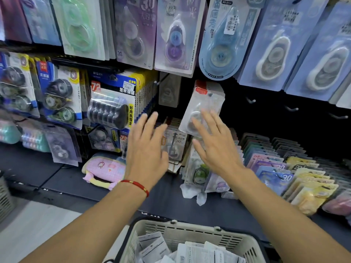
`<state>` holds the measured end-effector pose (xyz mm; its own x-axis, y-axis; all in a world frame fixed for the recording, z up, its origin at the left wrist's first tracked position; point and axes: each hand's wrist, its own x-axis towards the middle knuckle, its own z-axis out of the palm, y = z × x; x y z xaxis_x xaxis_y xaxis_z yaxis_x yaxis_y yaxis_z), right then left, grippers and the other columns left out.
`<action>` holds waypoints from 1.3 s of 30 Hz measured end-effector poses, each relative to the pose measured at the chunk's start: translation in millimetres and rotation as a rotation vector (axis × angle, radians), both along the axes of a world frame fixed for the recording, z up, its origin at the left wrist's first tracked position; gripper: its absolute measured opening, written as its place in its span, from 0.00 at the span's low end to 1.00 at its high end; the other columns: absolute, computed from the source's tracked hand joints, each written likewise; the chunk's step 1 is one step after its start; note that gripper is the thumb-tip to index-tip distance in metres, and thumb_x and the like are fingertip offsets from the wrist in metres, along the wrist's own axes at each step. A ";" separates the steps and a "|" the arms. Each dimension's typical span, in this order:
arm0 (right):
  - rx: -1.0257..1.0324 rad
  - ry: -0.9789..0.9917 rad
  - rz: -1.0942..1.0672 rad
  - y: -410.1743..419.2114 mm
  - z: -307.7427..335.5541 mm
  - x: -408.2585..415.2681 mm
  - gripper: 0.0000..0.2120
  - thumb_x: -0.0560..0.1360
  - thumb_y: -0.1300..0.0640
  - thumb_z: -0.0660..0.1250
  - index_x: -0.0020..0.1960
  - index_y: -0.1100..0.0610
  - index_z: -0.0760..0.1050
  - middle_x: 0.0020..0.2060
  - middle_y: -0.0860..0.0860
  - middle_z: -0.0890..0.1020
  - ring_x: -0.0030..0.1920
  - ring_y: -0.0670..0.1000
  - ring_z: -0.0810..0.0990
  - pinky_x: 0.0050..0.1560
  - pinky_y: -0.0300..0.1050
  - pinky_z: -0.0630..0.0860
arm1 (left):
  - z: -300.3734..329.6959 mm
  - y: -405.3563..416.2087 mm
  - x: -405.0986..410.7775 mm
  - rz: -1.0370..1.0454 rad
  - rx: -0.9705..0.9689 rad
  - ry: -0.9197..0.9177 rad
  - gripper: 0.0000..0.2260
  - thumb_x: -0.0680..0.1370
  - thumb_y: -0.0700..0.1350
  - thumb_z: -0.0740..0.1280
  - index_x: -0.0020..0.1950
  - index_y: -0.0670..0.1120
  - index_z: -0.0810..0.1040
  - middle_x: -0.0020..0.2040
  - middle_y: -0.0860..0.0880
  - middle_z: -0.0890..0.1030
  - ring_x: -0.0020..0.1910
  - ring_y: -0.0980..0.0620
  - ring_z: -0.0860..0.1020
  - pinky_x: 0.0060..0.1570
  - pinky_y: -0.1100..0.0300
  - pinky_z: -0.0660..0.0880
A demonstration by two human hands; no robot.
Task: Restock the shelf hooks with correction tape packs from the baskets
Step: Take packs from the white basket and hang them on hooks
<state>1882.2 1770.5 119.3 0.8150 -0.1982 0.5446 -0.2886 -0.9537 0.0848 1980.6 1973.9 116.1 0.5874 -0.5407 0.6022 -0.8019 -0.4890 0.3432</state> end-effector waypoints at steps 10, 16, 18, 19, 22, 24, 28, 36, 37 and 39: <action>0.042 0.093 -0.295 -28.2 10.9 74.5 0.32 0.80 0.55 0.61 0.82 0.54 0.58 0.85 0.54 0.52 0.84 0.58 0.52 0.77 0.65 0.62 | -9.4 14.2 27.7 0.253 0.170 0.098 0.38 0.74 0.43 0.70 0.83 0.52 0.61 0.87 0.46 0.44 0.85 0.43 0.39 0.81 0.34 0.45; 0.221 0.234 -0.189 -52.0 25.5 75.2 0.35 0.80 0.61 0.64 0.83 0.51 0.55 0.86 0.51 0.43 0.80 0.63 0.62 0.66 0.63 0.75 | -12.9 19.7 30.8 0.190 0.168 0.086 0.38 0.74 0.42 0.71 0.84 0.50 0.61 0.87 0.45 0.45 0.85 0.43 0.40 0.82 0.37 0.47; 0.225 0.166 -0.156 -46.5 18.7 61.0 0.28 0.80 0.59 0.63 0.80 0.55 0.64 0.83 0.57 0.56 0.74 0.65 0.69 0.64 0.61 0.76 | -16.7 21.7 29.8 0.153 0.151 0.083 0.37 0.74 0.41 0.71 0.83 0.49 0.63 0.87 0.44 0.48 0.85 0.42 0.42 0.82 0.38 0.49; 0.262 0.127 -0.134 -41.8 12.2 49.6 0.24 0.81 0.58 0.63 0.77 0.56 0.68 0.79 0.60 0.65 0.70 0.65 0.73 0.62 0.60 0.77 | -19.7 22.4 28.1 0.122 0.145 0.084 0.37 0.74 0.40 0.72 0.82 0.49 0.65 0.86 0.44 0.50 0.85 0.42 0.44 0.82 0.39 0.51; 0.437 0.140 -0.051 -18.5 -20.2 -5.7 0.12 0.82 0.57 0.62 0.62 0.55 0.81 0.52 0.57 0.85 0.51 0.61 0.83 0.52 0.57 0.81 | -33.7 21.6 22.3 -0.054 0.216 0.178 0.34 0.74 0.38 0.71 0.80 0.46 0.67 0.84 0.42 0.59 0.83 0.41 0.54 0.80 0.43 0.57; 0.481 0.365 -0.016 0.4 -54.1 -50.1 0.10 0.82 0.56 0.62 0.59 0.53 0.81 0.43 0.55 0.86 0.44 0.59 0.83 0.47 0.55 0.81 | -50.6 22.2 16.4 -0.194 0.398 0.301 0.32 0.76 0.38 0.70 0.80 0.45 0.68 0.80 0.42 0.66 0.80 0.42 0.62 0.78 0.49 0.61; 0.457 1.002 -0.012 35.6 -136.6 -125.9 0.14 0.82 0.53 0.62 0.65 0.51 0.79 0.60 0.53 0.84 0.60 0.59 0.81 0.52 0.47 0.76 | -98.1 28.4 -11.6 -0.351 1.029 0.446 0.23 0.82 0.45 0.67 0.78 0.49 0.71 0.76 0.46 0.73 0.74 0.43 0.70 0.71 0.54 0.68; 0.373 0.999 -0.322 84.4 -272.4 -200.3 0.41 0.80 0.64 0.62 0.86 0.50 0.43 0.85 0.56 0.40 0.84 0.67 0.43 0.80 0.68 0.56 | -205.2 42.9 -112.9 -0.402 1.343 0.519 0.22 0.82 0.46 0.65 0.77 0.52 0.71 0.75 0.44 0.73 0.73 0.42 0.72 0.71 0.49 0.71; 0.447 0.955 -0.331 82.8 -276.4 -201.6 0.41 0.80 0.64 0.62 0.86 0.50 0.43 0.86 0.54 0.46 0.84 0.64 0.46 0.81 0.67 0.55 | -216.8 46.5 -129.6 -0.396 1.317 0.529 0.23 0.82 0.46 0.65 0.78 0.52 0.69 0.75 0.43 0.73 0.73 0.41 0.71 0.70 0.46 0.71; 0.552 0.842 -0.322 82.3 -283.5 -205.0 0.39 0.80 0.62 0.64 0.85 0.49 0.50 0.82 0.52 0.60 0.82 0.58 0.56 0.81 0.63 0.56 | -233.4 54.8 -157.9 -0.366 1.265 0.504 0.26 0.81 0.44 0.65 0.79 0.51 0.65 0.74 0.42 0.71 0.73 0.39 0.69 0.69 0.41 0.71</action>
<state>1677.2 1852.8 -164.2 0.7527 -0.5199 -0.4040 -0.5846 -0.8100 -0.0468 1822.7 2028.7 -117.2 0.3020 -0.7172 -0.6281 -0.8735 -0.4720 0.1189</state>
